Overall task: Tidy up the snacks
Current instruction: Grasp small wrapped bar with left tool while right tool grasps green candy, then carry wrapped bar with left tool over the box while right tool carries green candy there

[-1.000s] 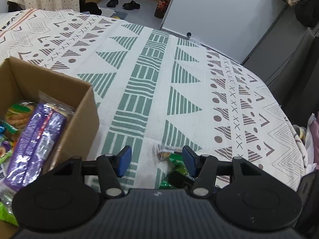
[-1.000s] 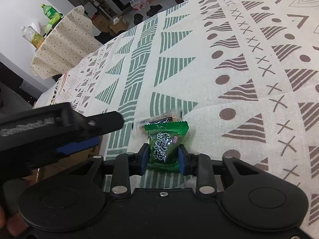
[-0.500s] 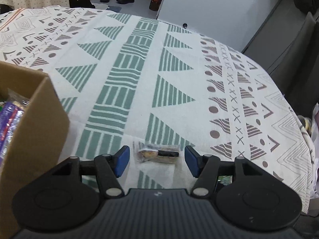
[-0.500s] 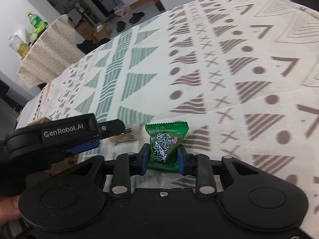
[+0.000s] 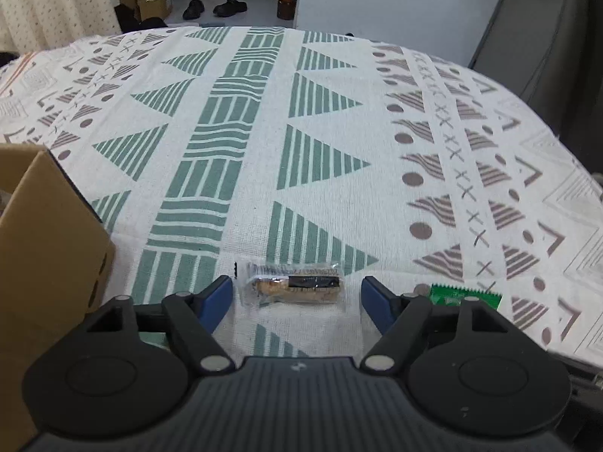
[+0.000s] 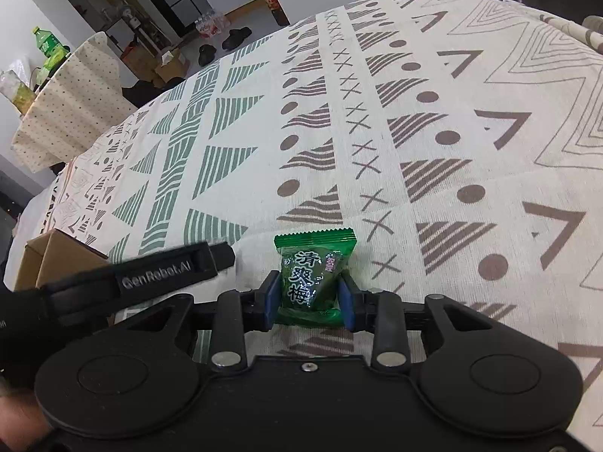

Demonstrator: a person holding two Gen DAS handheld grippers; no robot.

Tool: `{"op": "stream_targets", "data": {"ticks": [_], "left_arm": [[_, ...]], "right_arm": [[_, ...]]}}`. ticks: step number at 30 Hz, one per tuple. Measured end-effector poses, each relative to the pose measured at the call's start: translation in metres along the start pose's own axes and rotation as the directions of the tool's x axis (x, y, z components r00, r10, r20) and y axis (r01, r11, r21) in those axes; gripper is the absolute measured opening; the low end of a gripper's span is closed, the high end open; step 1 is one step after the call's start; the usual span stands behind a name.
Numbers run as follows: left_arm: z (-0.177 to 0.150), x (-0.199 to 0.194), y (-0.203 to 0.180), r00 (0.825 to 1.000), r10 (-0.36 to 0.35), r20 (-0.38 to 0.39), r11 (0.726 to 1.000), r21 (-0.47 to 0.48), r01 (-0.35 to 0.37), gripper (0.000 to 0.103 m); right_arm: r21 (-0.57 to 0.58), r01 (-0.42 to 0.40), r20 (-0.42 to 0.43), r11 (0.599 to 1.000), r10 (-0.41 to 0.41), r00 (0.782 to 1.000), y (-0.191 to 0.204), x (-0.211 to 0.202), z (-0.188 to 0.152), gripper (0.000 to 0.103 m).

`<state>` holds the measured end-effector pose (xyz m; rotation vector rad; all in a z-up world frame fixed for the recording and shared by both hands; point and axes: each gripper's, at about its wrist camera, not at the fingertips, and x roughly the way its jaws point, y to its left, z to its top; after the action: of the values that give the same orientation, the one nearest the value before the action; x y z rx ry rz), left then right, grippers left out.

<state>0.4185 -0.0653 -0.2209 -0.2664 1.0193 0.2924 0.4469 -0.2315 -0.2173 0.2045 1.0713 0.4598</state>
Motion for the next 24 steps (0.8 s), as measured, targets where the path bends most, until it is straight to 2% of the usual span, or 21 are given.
{"op": "stream_targets", "data": {"ticks": [1,2,6,15,24], "left_arm": [[0.000,0.000,-0.001,1.000,0.005,0.001,1.000,0.010,-0.005,0.067],[-0.001,0.000,0.000,1.000,0.009,0.002,1.000,0.009,-0.009,0.059],[0.001,-0.003,0.006,1.000,0.006,-0.001,1.000,-0.023,-0.006,0.052],[0.005,-0.040,0.018,0.999,0.003,0.045,0.998,-0.062,0.000,0.052],[0.001,-0.080,0.037,0.996,0.016,0.088,0.996,-0.089,-0.008,0.052]], "right_arm": [[-0.002,0.001,0.001,1.000,-0.001,1.000,0.000,0.000,0.000,0.032],[-0.003,-0.001,0.001,1.000,0.001,1.000,0.000,0.000,0.000,0.032],[-0.005,-0.010,0.005,1.000,0.010,1.000,-0.001,-0.001,0.001,0.029],[-0.016,-0.044,0.046,0.999,0.045,0.998,0.006,-0.022,0.004,0.029],[-0.066,-0.072,0.102,0.995,0.078,0.992,0.030,-0.047,0.004,0.029]]}}
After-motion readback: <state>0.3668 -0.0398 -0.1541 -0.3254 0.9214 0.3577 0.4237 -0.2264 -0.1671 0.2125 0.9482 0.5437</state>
